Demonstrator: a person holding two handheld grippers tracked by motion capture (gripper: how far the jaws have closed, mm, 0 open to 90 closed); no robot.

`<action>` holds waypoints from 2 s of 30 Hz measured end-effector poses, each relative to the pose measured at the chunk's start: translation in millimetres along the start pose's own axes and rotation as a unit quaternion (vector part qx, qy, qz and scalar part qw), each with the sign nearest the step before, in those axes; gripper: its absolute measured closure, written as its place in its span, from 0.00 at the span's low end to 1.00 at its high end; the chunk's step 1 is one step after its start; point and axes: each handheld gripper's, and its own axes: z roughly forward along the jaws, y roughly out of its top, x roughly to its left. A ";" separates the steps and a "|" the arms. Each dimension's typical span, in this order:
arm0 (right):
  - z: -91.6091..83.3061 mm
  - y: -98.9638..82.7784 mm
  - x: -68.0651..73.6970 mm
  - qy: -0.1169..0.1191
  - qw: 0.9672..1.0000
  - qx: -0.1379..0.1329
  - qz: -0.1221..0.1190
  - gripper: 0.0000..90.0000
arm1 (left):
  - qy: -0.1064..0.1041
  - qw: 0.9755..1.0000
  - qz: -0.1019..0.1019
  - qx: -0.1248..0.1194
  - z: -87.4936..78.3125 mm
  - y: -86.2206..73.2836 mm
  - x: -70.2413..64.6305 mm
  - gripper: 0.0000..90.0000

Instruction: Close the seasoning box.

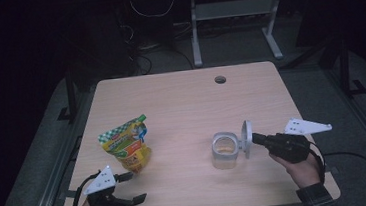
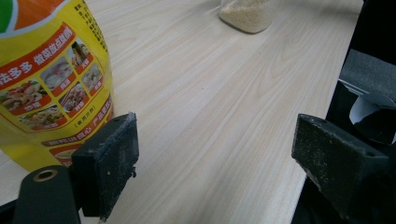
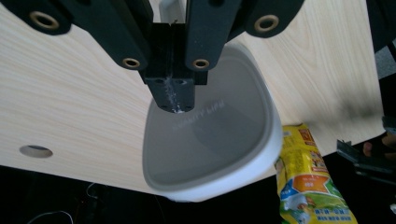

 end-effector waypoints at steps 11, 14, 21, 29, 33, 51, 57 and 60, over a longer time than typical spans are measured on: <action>10.3 7.6 5.5 0.012 1.000 -0.001 -0.011 1.00 | -0.002 1.000 -0.002 0.002 0.6 -0.3 0.4 0.16; 14.0 8.5 7.9 0.018 1.000 0.000 -0.011 1.00 | -0.003 1.000 -0.002 0.001 1.4 -0.5 0.2 0.16; 19.0 9.4 11.5 0.024 1.000 0.004 -0.018 1.00 | -0.005 1.000 -0.006 0.000 2.1 -0.8 -0.1 0.16; 16.0 8.3 9.1 0.016 1.000 0.004 -0.015 1.00 | -0.005 1.000 -0.003 0.001 2.1 0.1 0.3 0.16; 14.7 5.3 6.6 0.002 1.000 0.008 -0.016 0.96 | -0.002 1.000 -0.004 0.001 2.4 2.0 0.4 0.16; -14.8 -23.2 -14.3 -0.087 0.996 0.015 0.025 0.52 | 0.009 1.000 -0.004 0.003 2.3 -1.5 2.2 0.16; -14.1 -34.2 -16.8 -0.111 0.992 0.048 0.021 0.42 | 0.011 1.000 -0.005 0.002 1.5 -1.8 2.6 0.16; -14.1 -41.1 -17.6 -0.122 0.990 0.061 0.020 0.39 | 0.013 1.000 -0.006 0.001 2.2 -2.5 2.8 0.16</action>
